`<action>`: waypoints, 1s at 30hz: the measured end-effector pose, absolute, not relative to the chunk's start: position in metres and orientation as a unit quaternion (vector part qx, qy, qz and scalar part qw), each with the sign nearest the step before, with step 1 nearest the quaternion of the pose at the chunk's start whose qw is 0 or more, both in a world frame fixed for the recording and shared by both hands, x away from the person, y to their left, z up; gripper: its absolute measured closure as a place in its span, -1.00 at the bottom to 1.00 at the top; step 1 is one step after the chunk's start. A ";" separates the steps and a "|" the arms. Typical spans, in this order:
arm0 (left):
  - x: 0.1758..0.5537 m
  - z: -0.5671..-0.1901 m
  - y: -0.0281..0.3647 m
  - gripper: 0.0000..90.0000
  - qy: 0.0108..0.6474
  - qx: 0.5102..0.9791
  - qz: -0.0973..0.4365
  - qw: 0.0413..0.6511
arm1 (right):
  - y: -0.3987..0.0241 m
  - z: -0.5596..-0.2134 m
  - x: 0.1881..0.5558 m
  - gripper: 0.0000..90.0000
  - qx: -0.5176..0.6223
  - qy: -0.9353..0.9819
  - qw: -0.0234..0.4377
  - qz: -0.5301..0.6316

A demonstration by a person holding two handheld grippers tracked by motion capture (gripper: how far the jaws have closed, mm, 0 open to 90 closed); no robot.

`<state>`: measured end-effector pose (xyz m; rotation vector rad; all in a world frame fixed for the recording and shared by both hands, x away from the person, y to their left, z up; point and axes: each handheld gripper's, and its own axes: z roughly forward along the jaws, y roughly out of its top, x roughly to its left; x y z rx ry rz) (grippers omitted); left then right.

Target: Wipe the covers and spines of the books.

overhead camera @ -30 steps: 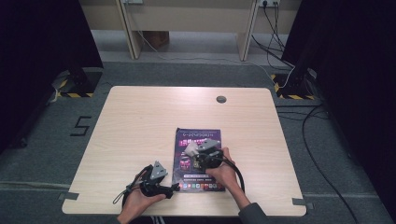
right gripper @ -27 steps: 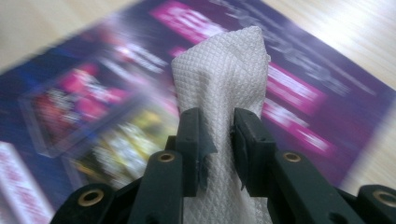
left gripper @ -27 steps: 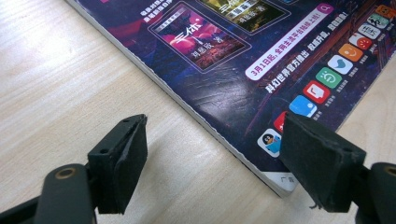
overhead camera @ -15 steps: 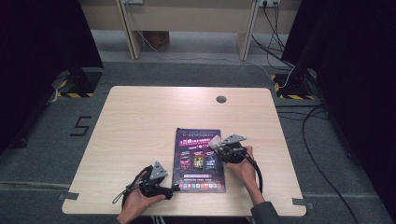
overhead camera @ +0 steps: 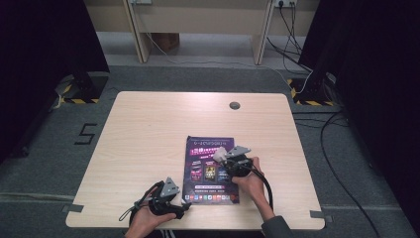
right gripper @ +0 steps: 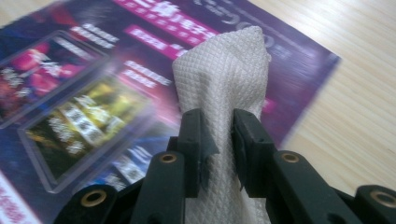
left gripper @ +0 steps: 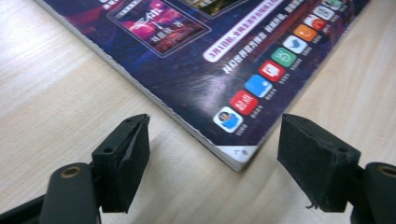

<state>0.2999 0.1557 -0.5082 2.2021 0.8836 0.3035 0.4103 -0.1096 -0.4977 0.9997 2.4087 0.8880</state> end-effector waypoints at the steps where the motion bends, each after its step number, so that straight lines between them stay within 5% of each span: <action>1: 0.300 -0.508 0.156 -0.44 0.344 0.856 0.118 0.367 | -0.105 -0.498 0.409 0.65 0.352 0.859 0.191 0.318; 17: 0.282 -0.506 0.165 -0.48 0.346 0.856 0.113 0.366 | -0.035 -0.501 0.379 0.64 0.266 0.888 0.149 0.344; 30: 0.283 -0.507 0.169 -0.48 0.351 0.856 0.114 0.363 | -0.022 -0.501 0.363 0.63 0.233 0.897 0.125 0.353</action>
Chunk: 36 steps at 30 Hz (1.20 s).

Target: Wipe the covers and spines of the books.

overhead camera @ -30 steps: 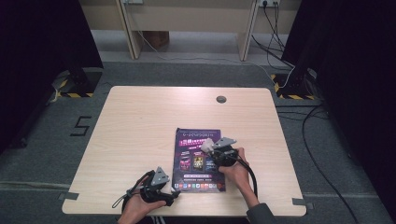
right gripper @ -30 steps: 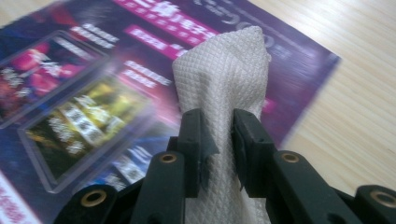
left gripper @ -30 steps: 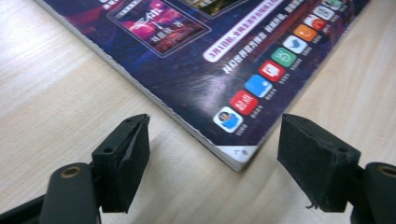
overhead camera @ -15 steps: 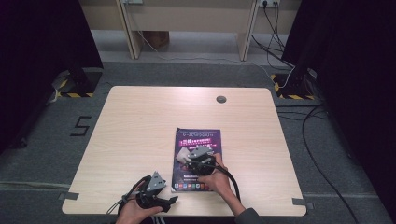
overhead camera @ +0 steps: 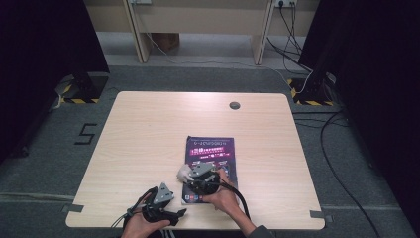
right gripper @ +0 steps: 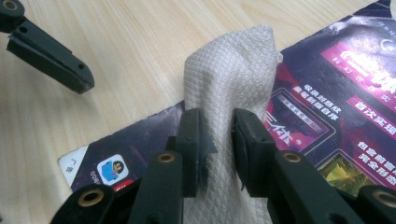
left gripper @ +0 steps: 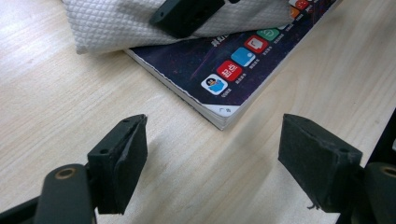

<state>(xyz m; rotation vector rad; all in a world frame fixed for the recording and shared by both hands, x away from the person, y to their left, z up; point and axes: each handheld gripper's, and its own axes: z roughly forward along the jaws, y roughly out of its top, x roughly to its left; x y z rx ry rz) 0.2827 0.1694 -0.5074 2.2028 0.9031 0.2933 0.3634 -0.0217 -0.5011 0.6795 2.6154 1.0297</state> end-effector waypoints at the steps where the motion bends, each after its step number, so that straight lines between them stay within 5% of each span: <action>1: 0.283 -0.507 0.169 -0.48 0.351 0.856 0.114 0.362 | -0.023 -0.501 0.364 0.63 0.236 0.897 0.124 0.353; 19: 0.285 -0.507 0.170 -0.48 0.350 0.857 0.115 0.361 | -0.139 -0.500 0.384 0.64 0.368 0.849 0.179 0.335; 36: 0.287 -0.504 0.173 -0.49 0.355 0.852 0.118 0.366 | -0.111 -0.499 0.371 0.65 0.336 0.864 0.178 0.331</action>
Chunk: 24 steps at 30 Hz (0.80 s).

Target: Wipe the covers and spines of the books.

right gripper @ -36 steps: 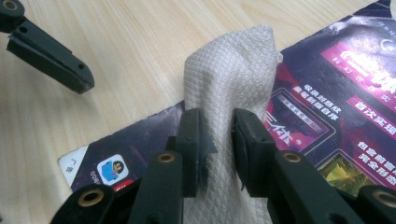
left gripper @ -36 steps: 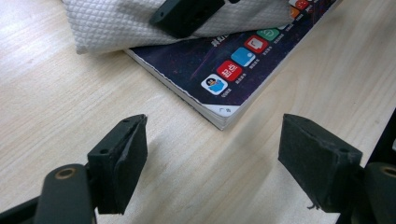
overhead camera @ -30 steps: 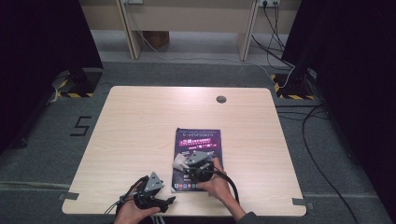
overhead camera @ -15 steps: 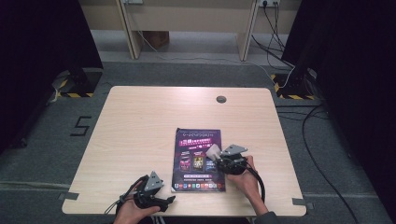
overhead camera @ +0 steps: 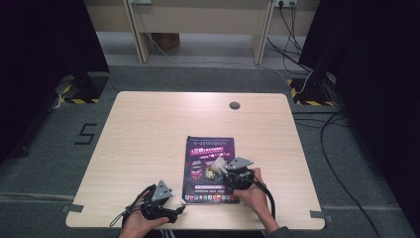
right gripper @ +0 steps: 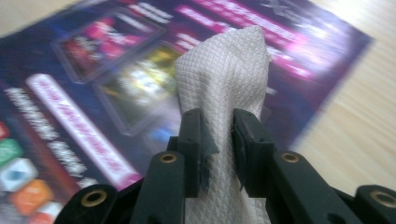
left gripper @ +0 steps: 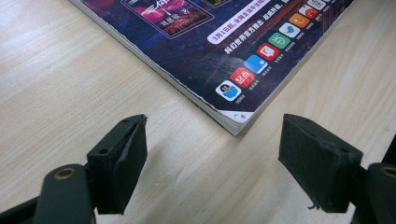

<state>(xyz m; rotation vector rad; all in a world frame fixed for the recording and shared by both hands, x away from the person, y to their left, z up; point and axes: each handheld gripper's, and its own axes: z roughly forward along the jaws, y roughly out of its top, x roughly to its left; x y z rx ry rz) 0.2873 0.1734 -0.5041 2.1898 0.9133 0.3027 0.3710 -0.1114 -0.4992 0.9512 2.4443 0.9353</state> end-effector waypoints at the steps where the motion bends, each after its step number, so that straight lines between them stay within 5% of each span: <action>1: 0.288 -0.504 0.173 -0.49 0.356 0.852 0.118 0.366 | -0.106 -0.499 0.369 0.65 0.329 0.866 0.174 0.333; 24: 0.280 -0.505 0.175 -0.57 0.345 0.863 0.113 0.351 | -0.018 -0.502 0.331 0.65 0.223 0.899 0.121 0.356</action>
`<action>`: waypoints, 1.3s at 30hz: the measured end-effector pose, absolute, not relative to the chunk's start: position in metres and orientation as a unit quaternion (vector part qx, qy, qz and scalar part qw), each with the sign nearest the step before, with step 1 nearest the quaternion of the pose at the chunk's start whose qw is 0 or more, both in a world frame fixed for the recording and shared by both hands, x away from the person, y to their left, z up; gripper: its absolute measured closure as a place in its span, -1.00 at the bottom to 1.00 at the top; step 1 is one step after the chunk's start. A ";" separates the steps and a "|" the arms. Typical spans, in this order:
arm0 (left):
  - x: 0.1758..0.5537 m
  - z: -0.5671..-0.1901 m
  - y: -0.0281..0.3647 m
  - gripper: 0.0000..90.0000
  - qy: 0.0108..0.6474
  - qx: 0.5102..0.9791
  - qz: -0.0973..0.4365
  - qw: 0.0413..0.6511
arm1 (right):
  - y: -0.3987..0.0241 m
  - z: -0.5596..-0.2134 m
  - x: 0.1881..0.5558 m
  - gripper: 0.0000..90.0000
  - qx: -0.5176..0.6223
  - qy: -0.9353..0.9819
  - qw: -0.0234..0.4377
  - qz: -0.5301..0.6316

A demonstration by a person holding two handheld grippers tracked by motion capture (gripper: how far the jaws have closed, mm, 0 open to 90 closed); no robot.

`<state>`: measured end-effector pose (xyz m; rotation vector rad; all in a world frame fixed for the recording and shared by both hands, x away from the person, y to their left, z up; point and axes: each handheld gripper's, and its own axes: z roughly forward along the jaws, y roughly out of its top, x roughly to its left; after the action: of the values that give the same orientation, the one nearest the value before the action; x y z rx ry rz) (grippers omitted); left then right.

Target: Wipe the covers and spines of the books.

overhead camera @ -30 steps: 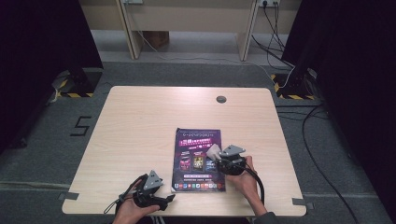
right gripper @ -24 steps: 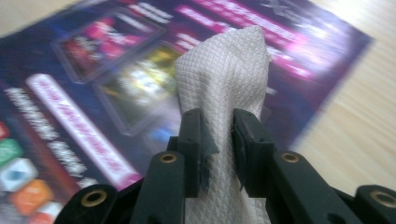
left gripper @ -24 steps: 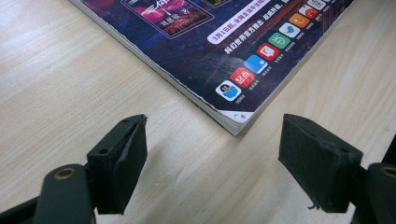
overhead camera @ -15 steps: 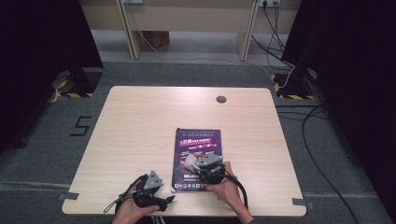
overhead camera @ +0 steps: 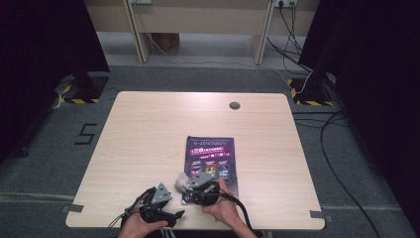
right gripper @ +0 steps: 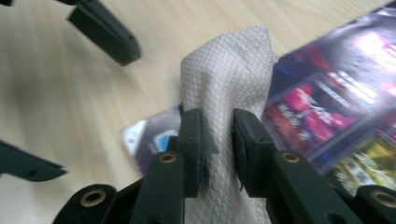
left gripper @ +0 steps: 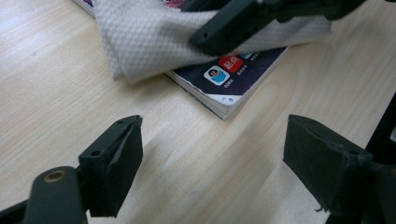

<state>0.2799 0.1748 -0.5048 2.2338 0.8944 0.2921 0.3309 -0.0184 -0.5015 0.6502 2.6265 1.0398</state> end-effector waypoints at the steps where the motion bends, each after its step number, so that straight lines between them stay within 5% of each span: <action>1: 0.279 -0.504 0.175 -0.57 0.344 0.864 0.114 0.349 | -0.017 -0.501 0.329 0.65 0.219 0.900 0.119 0.357; 39: 0.272 -0.498 0.202 -0.60 0.366 0.853 0.125 0.351 | -0.005 -0.500 0.315 0.67 0.187 0.910 0.100 0.356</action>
<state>0.2723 0.2015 -0.4982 2.2068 0.9475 0.3245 0.3146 -0.0050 -0.4999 0.5536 2.6897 1.0509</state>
